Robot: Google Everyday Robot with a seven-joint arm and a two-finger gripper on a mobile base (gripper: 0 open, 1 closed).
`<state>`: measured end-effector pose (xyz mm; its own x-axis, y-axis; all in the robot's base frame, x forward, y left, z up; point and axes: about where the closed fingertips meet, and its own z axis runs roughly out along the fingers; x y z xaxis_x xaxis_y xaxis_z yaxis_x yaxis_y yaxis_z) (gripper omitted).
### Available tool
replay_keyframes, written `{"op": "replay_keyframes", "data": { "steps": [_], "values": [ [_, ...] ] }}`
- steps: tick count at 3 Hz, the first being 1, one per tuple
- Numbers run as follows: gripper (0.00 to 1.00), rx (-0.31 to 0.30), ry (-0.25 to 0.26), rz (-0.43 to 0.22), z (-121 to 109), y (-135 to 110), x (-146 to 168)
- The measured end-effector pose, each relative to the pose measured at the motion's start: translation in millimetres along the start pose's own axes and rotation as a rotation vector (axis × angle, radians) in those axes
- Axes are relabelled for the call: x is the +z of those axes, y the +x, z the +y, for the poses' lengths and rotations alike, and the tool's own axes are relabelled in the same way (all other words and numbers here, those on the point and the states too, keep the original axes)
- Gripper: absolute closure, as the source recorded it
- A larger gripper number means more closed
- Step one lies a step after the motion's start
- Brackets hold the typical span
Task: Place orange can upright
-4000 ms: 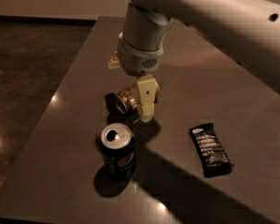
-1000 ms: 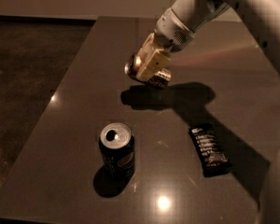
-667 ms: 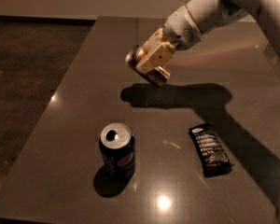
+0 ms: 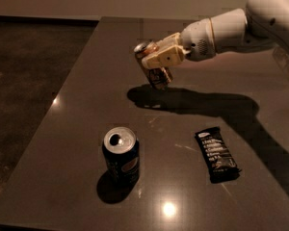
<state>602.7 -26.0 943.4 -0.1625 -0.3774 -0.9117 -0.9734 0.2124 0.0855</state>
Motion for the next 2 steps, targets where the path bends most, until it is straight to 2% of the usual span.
{"op": "replay_keyframes", "data": {
  "steps": [2],
  "values": [
    [1.00, 0.046, 0.123, -0.264, -14.5, 14.3, -5.2]
  ]
}}
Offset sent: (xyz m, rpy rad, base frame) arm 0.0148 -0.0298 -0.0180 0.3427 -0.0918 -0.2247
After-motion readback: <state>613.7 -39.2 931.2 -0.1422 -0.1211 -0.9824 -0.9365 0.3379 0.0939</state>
